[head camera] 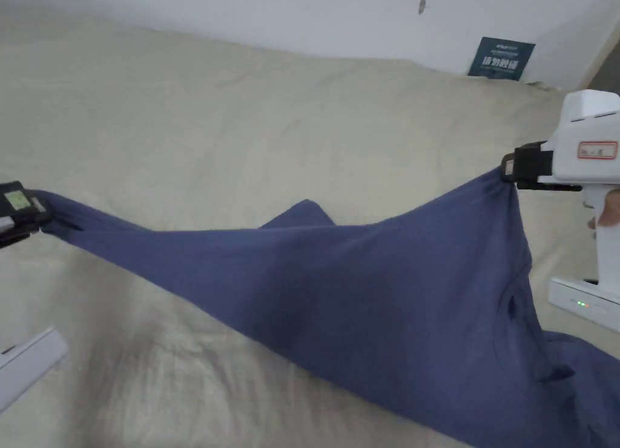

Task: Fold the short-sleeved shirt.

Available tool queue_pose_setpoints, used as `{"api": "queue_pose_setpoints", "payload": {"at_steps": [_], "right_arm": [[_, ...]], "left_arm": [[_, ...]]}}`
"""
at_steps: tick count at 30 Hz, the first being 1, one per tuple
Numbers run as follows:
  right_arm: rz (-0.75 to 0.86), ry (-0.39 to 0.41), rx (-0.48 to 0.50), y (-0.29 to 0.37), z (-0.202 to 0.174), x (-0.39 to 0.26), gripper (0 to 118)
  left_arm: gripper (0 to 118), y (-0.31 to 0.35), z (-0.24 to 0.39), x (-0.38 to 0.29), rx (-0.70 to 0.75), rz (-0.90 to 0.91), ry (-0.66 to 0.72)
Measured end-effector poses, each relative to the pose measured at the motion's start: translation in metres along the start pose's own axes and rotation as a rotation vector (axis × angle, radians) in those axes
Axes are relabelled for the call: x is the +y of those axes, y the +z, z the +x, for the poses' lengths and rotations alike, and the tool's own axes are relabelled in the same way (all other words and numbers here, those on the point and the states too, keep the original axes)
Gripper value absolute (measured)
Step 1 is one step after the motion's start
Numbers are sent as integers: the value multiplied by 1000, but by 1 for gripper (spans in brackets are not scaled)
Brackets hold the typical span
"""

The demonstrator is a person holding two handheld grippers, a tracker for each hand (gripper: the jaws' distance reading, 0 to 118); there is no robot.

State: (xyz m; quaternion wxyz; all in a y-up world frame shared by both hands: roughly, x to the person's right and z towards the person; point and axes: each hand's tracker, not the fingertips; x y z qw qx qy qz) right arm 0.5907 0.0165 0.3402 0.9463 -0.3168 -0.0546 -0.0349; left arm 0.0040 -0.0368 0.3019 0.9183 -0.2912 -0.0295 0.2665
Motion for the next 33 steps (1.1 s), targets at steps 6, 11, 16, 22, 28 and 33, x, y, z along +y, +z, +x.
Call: {"api": "queue_pose_setpoints", "payload": {"at_steps": [6, 11, 16, 22, 28, 33], "right_arm": [[170, -47, -79, 116, 47, 24, 2], [324, -75, -137, 194, 72, 53, 2], [419, -27, -192, 244, 70, 87, 2], [451, -25, -265, 243, 65, 145, 2], [407, -83, -325, 199, 61, 203, 2], [413, -111, -394, 151, 57, 248, 2]], "left_arm": [[0, 47, 77, 54, -133, 215, -90], [0, 84, 129, 103, -214, 332, -141], [0, 111, 178, 144, -217, 416, -253], [0, 103, 227, 188, -131, 420, -342], [0, 55, 267, 213, 51, 396, -460], [0, -12, 302, 228, 128, 371, -528]]}}
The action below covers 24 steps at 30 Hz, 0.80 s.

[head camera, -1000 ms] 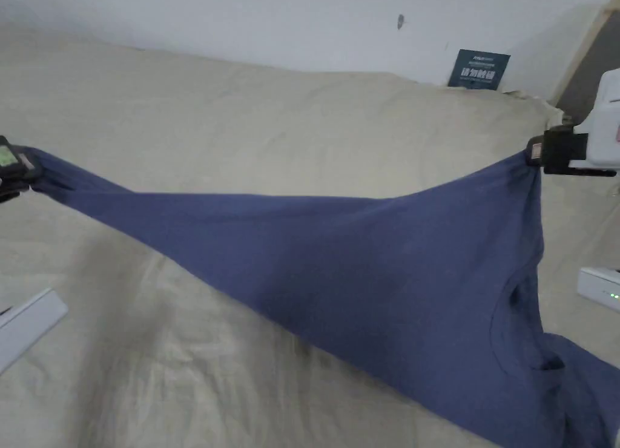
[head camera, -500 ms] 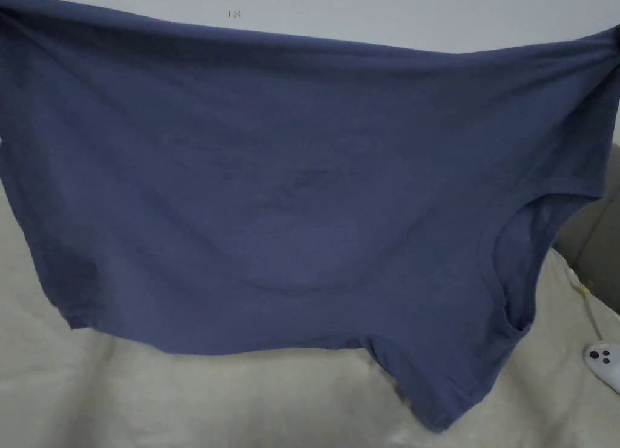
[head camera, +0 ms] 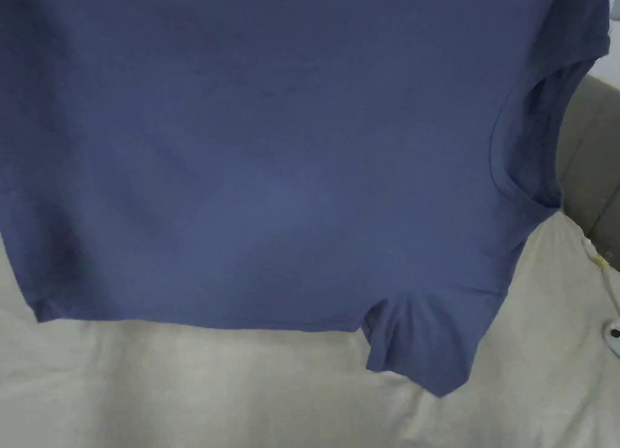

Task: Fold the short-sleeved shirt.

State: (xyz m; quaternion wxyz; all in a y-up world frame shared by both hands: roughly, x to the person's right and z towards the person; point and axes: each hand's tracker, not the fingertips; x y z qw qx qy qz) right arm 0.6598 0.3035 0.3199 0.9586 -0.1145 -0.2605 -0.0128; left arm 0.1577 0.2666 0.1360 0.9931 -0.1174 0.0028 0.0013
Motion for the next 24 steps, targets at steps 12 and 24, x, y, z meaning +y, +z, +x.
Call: {"api": "queue_pose_setpoints", "payload": {"at_steps": [12, 24], "right_arm": [[128, 16, -115, -133, -49, 63, 1], [138, 48, -171, -236, -77, 34, 1]], "left_arm": [[0, -131, 44, 39, 42, 110, 73], [0, -216, 68, -16, 89, 106, 15]]}}
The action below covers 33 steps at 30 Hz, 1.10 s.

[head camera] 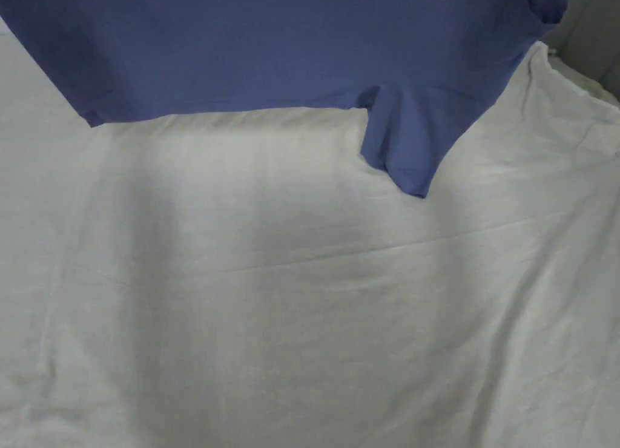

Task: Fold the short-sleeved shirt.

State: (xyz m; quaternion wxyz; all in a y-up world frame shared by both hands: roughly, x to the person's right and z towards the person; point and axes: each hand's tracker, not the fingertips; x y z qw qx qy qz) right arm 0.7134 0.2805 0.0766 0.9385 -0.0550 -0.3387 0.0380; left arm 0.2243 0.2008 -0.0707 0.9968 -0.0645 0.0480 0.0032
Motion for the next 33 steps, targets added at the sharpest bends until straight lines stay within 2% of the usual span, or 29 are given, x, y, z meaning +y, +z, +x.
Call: {"api": "queue_pose_setpoints", "payload": {"at_steps": [8, 12, 14, 17, 21, 24, 25, 29, 33], "right_arm": [[-249, 34, 47, -25, -16, -139, 1], [-396, 26, 54, -22, -15, -228, 1], [-459, -10, 53, -15, -9, -272, 1], [-543, 13, 62, -1, -1, -321, 1], [-655, 23, 82, 45, 10, -382, 1], [-715, 9, 87, 80, 21, -418, 1], [-757, 33, 95, 90, 24, -430, 1], [-766, 84, 123, 137, 42, -456, 1], [-776, 111, 171, 183, 70, -469, 1]], "left_arm": [[0, -21, 5, -132, -24, -205, -92], [0, -8, 1, -212, -39, -346, -82], [0, 3, -2, -249, -45, -408, -108], [0, 22, -12, -294, -68, -480, -133], [0, 54, -40, -342, -53, -587, -68], [0, 83, -56, -369, -52, -643, -95], [0, 94, -61, -377, -55, -644, -102], [0, 140, -82, -390, -95, -674, -110], [0, 191, -118, -397, -122, -667, -25]]}}
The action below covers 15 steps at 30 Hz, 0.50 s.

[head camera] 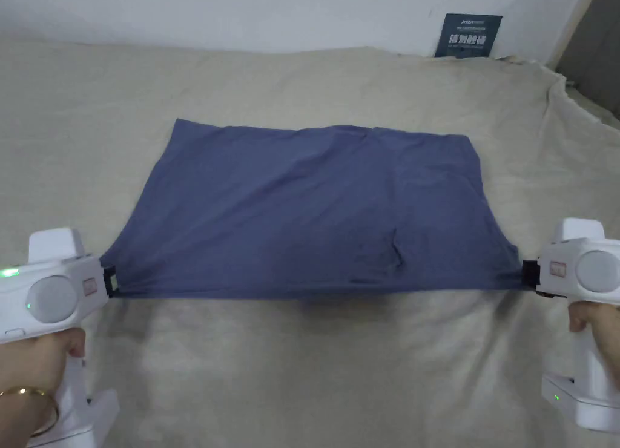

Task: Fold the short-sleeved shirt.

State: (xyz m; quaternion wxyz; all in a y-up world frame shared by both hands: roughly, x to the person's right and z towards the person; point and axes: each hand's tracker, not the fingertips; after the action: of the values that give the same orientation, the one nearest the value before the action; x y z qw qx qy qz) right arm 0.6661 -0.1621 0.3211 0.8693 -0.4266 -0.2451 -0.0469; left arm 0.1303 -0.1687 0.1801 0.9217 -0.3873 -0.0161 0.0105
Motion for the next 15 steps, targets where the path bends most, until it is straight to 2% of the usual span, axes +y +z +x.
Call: {"api": "queue_pose_setpoints", "payload": {"at_steps": [9, 15], "right_arm": [[6, -44, 89, 59, 46, -78, 1], [11, -46, 105, 90, 71, -116, 1]], "left_arm": [[0, 89, -35, -86, -43, -30, 27], [0, 121, -39, -134, -37, -82, -6]]}}
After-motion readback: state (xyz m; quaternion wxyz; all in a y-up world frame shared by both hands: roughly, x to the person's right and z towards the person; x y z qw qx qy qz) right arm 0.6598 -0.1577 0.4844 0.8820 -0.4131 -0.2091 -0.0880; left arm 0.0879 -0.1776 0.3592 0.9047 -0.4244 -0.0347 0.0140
